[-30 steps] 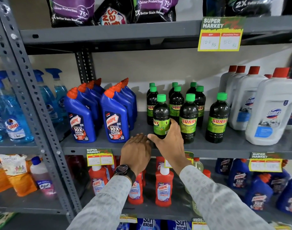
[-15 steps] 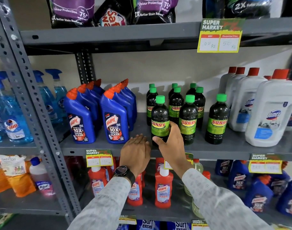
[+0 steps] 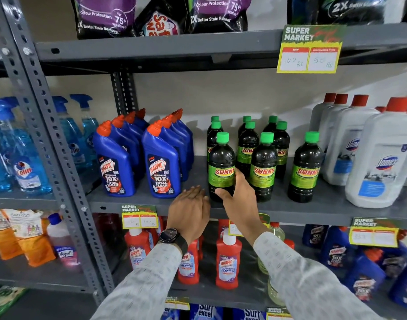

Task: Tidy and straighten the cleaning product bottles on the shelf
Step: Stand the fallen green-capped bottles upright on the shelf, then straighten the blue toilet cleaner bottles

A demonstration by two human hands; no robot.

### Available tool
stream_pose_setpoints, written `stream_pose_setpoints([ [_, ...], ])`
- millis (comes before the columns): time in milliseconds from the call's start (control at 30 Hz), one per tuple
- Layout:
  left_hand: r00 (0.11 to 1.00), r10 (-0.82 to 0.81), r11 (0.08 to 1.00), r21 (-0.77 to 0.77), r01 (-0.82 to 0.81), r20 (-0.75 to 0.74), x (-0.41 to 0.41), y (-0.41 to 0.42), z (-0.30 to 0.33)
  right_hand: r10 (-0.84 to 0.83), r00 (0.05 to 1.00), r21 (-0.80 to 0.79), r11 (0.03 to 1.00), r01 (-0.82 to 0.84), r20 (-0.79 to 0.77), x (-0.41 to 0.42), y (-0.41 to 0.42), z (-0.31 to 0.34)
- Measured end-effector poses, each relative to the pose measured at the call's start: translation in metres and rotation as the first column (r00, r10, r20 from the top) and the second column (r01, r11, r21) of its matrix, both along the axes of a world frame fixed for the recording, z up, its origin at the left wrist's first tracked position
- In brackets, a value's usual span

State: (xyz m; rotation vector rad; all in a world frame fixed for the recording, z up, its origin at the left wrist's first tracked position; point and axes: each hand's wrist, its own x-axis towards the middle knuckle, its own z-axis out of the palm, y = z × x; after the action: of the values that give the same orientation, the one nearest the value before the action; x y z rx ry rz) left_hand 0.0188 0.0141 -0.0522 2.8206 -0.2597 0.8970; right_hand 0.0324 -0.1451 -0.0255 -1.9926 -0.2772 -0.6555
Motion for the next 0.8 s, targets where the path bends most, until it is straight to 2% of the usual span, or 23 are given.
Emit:
stream_pose_setpoints([
  [267,1.0,-0.009,1.0,-0.019,0.009,0.001,-0.004,-0.003,0.005,0.016,1.0,-0.025,1.0,-0.017,-0.019,-0.002,-0.001,0.001],
  [333,0.999,-0.042,0.997,-0.071,0.041,-0.011,-0.006,-0.003,0.009,0.007,1.0,-0.043,0.999,-0.008,-0.021,-0.006,-0.002,0.001],
  [367,0.998,-0.055,0.987,-0.149,0.053,-0.007,-0.008,-0.002,0.013,-0.016,1.0,-0.061,0.998,0.015,-0.008,-0.01,-0.003,0.001],
  [467,0.993,-0.08,0.89,-0.442,0.11,0.087,-0.018,0.007,0.024,-0.121,0.981,-0.095,0.986,0.136,0.154,-0.024,-0.005,0.004],
  [533,0.973,-0.076,0.833,-0.522,0.183,0.22,-0.027,0.021,0.029,-0.141,0.941,-0.097,0.979,0.179,0.308,-0.03,-0.003,0.008],
  [633,0.917,-0.006,0.775,-0.578,0.257,0.4,-0.036,0.056,0.031,-0.039,0.891,-0.15,0.982,0.119,0.452,-0.035,0.016,0.014],
  [700,0.879,0.093,0.731,-0.631,0.259,0.468,-0.036,0.086,0.031,0.047,0.895,-0.196,0.98,0.046,0.443,-0.035,0.043,0.017],
  [800,0.86,0.241,0.725,-0.673,0.148,0.449,-0.029,0.131,0.031,0.06,0.958,-0.178,0.984,-0.01,0.28,-0.032,0.103,0.016],
])
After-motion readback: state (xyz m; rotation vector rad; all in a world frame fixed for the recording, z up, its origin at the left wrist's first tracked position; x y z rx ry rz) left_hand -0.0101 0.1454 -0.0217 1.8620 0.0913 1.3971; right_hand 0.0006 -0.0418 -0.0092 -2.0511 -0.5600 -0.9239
